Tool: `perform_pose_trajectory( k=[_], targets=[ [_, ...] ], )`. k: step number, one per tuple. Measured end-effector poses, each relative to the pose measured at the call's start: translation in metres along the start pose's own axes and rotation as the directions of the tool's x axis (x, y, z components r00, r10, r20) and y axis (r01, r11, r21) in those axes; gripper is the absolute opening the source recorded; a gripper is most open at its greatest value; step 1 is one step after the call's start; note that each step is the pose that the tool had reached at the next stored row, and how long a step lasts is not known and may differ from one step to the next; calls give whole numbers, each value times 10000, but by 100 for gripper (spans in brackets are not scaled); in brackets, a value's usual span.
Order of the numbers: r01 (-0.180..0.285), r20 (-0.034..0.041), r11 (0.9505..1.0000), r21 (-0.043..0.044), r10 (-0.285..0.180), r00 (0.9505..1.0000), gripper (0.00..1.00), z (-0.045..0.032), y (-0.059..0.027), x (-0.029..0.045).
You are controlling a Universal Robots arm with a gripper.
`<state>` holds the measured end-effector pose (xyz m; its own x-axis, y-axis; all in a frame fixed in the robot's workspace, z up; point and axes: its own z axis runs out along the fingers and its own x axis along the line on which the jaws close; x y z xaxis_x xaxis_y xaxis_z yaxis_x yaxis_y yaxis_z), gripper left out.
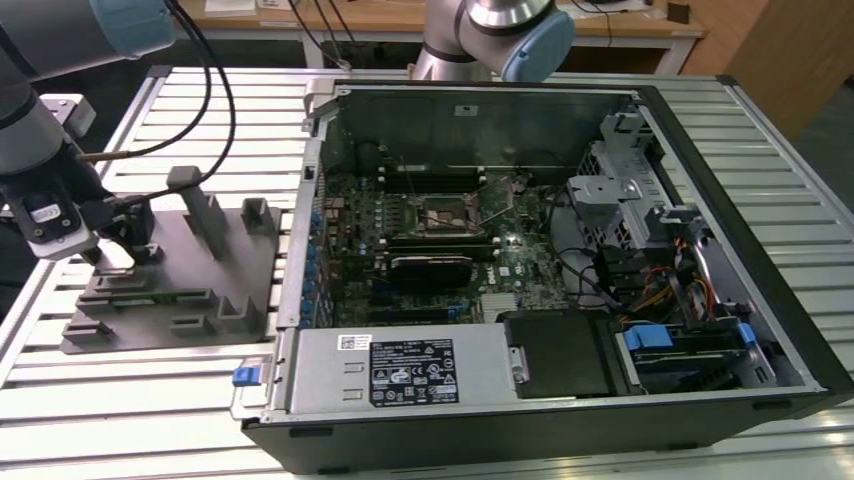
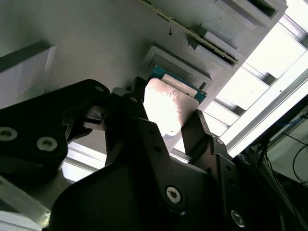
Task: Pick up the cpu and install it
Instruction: 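Pick up the cpu and move it towards the insertion slot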
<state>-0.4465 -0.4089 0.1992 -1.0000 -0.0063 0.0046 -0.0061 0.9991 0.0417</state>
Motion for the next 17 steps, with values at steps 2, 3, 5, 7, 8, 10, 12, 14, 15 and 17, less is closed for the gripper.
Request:
perform_pose_trajectory(
  k=[2, 3, 5, 7, 8, 10, 12, 14, 15, 17],
  targets=[
    [0, -1, 10000, 1, 0, 10000, 54, -5, 1, 0],
    [0, -1, 10000, 2, 0, 10000, 54, -6, 1, 0],
    [0, -2, 10000, 4, 0, 10000, 54, -13, 4, 0],
    [0, -2, 10000, 6, 0, 10000, 54, -17, 5, 0],
    [0, -2, 10000, 5, 0, 10000, 54, -18, 6, 0],
    [0, 0, 10000, 5, 0, 10000, 54, -22, 8, 0],
    [0, 0, 10000, 6, 0, 10000, 54, -26, 9, 0],
    [0, -1, 10000, 7, 0, 10000, 54, -30, 10, 0],
    [0, -1, 10000, 8, 0, 10000, 54, -32, 11, 0],
    [0, -2, 10000, 9, 0, 10000, 54, -35, 12, 0]
  ],
)
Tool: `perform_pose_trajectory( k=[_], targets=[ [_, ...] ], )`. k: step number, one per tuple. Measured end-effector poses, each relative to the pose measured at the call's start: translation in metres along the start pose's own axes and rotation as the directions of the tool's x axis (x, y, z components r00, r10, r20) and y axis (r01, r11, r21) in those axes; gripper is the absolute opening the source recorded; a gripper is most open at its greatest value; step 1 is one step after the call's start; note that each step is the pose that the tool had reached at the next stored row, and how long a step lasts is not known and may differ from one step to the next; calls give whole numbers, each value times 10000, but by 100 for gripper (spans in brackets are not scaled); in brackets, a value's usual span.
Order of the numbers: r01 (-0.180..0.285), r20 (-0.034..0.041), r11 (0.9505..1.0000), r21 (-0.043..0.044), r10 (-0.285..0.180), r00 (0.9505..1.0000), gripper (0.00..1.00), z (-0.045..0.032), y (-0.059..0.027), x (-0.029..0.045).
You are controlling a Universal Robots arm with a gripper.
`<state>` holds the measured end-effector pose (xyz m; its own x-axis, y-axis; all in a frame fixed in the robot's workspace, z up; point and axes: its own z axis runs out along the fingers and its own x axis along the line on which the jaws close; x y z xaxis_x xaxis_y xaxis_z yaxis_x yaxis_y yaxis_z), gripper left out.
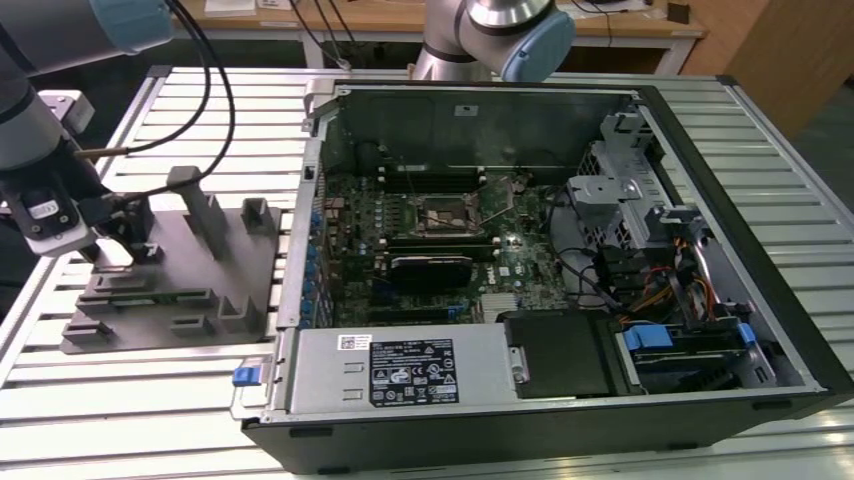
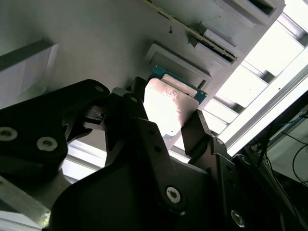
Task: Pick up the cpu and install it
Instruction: 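Pick up the cpu and move it towards the insertion slot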
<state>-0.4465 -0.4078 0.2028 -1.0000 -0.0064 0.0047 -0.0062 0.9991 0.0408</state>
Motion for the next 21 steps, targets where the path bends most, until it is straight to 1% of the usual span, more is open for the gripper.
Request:
perform_pose_trajectory(
  k=[12, 16, 21],
  targets=[
    [0, -1, 10000, 4, 0, 10000, 54, -33, 10, 0],
    [0, 0, 10000, 4, 0, 10000, 54, -67, 13, 0],
    [0, 0, 10000, 4, 0, 10000, 54, -137, 19, 1]
  ],
)
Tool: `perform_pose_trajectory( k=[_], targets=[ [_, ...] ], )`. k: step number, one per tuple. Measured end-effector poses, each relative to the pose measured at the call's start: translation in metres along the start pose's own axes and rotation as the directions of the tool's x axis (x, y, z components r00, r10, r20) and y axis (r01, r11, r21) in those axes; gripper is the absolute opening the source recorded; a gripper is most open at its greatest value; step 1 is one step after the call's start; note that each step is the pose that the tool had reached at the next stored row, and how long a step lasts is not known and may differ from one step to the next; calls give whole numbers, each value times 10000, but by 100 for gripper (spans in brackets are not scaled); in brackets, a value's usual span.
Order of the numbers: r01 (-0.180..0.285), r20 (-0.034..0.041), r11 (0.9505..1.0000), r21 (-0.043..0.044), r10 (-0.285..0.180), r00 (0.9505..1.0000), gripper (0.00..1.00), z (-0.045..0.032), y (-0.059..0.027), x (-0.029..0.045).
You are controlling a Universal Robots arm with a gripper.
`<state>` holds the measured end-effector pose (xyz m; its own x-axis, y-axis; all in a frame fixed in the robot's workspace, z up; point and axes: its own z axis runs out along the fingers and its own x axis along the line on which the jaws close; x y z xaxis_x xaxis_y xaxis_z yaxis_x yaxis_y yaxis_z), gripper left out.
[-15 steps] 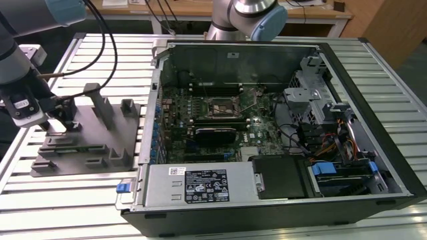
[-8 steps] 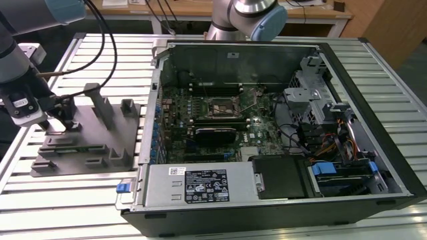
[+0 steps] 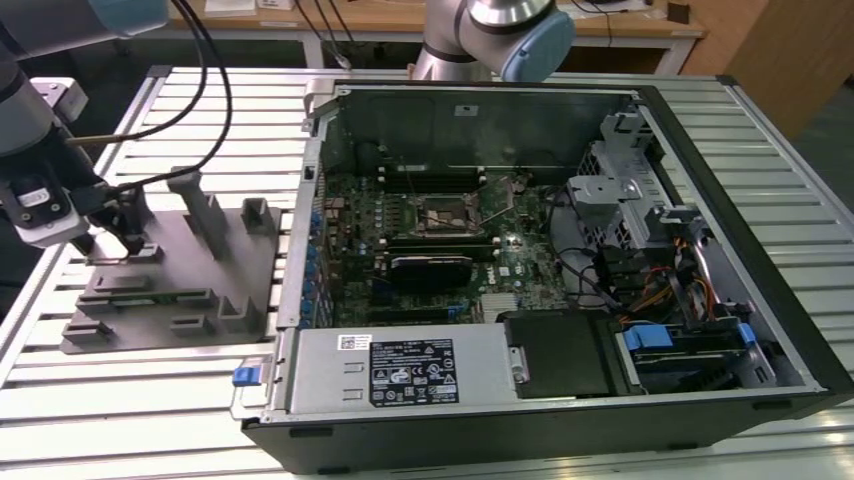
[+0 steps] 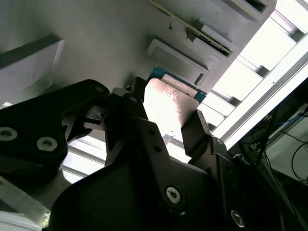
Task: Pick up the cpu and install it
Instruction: 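Pick up the cpu and move it towards the insertion slot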
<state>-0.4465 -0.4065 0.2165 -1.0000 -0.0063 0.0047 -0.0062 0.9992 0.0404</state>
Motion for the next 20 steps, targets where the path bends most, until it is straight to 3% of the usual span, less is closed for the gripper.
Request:
perform_pose_trajectory(
  k=[20],
  targets=[
    [0, 0, 10000, 0, 0, 10000, 54, -298, 22, 1]
  ],
)
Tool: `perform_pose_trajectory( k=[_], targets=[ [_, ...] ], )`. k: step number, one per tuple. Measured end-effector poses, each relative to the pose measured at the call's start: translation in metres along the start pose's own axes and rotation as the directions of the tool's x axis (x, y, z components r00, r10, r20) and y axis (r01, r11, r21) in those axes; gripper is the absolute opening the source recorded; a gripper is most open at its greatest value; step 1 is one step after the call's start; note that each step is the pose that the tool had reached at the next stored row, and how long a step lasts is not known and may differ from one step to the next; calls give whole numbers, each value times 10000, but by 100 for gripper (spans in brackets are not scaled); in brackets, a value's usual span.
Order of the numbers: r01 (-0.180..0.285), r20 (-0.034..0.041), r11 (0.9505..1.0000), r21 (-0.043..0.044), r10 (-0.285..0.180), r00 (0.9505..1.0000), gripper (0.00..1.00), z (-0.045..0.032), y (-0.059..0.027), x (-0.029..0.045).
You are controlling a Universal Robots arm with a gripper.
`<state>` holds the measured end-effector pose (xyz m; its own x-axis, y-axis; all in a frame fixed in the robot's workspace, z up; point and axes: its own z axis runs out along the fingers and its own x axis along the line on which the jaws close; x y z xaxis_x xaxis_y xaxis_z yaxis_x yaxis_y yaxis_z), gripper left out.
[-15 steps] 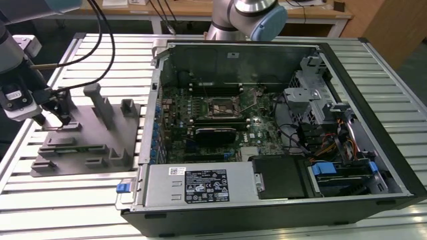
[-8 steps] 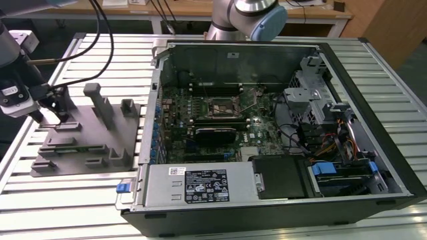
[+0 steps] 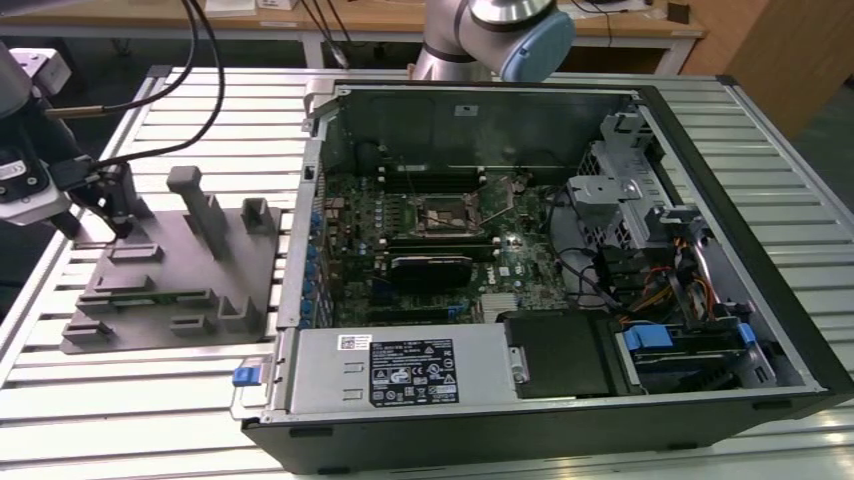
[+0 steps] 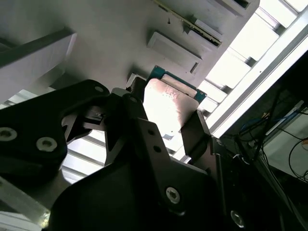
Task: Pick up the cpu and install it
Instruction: 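Pick up the cpu and move it towards the insertion slot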
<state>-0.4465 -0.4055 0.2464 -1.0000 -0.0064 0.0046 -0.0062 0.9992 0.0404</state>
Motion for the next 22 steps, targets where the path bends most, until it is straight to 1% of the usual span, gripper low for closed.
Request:
perform_pose_trajectory(
  k=[7, 22],
  targets=[
    [-1, 0, 10000, 0, 1, 10000, 54, -137, 14, 1],
    [-1, -1, 10000, 6, 1, 10000, 54, -568, 82, 3]
  ],
)
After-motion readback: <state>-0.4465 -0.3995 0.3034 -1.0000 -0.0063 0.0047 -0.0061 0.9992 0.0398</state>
